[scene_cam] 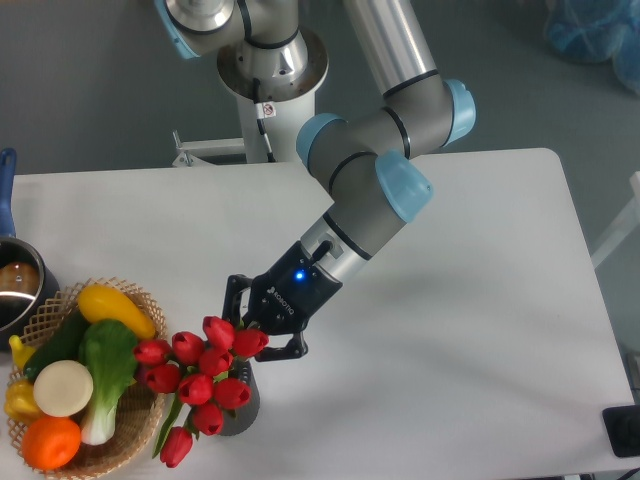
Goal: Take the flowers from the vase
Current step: 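Lift the gripped tulip bunch upward out of the vase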
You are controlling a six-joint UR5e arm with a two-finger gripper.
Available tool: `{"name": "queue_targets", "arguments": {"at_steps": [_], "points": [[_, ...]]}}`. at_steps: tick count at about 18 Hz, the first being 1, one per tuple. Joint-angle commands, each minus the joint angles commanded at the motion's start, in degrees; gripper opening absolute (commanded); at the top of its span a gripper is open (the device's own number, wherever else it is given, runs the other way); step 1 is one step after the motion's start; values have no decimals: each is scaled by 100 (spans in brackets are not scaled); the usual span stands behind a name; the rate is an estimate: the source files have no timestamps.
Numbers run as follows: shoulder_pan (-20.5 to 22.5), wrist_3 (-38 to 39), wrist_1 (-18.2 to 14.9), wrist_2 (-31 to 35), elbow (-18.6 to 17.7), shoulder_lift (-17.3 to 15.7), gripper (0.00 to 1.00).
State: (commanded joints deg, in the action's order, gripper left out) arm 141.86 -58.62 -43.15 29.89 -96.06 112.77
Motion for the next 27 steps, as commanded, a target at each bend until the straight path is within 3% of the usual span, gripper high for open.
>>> {"name": "queue_targets", "arguments": {"at_steps": [11, 20, 27], "points": [[404, 360, -9, -923, -27, -519, 0], [598, 360, 0, -1117, 342, -528, 0], [800, 457, -9, -1564, 404, -537, 0]]}}
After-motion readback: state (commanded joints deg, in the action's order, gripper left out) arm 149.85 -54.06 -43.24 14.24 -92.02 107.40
